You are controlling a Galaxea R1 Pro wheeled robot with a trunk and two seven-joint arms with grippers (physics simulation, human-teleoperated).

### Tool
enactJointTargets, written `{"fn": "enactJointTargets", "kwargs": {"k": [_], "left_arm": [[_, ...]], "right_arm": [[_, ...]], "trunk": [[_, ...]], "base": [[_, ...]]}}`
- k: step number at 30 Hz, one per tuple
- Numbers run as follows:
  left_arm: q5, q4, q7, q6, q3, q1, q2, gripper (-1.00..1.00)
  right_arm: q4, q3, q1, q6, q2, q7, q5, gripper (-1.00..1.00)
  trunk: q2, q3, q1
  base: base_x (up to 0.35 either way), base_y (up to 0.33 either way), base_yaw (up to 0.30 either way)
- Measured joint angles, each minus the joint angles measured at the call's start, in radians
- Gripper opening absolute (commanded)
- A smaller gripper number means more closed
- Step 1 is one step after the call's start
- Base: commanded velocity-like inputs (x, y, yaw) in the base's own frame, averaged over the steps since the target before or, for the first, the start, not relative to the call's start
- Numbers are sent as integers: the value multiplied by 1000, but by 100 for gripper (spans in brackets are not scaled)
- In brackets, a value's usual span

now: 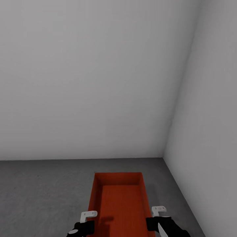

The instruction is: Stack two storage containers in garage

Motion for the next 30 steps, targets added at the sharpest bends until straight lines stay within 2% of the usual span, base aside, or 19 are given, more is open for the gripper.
{"fn": "enactJointTargets", "kwargs": {"k": [16,24,30], "left_arm": [[0,-1,-8,0,1,0,6,-100],[0,-1,0,-1,0,0,0,-100],[0,-1,-9,-1,1,0,7,-100]], "right_arm": [[0,0,0,-2,7,-9,0,-100],[0,0,0,-2,0,0,0,-100],[0,0,0,-2,8,-9,-1,-100]], "trunk": [[0,0,0],[0,0,0],[0,0,0]], "base": [[229,-25,4],[236,-22,0],[155,-79,0]]}}
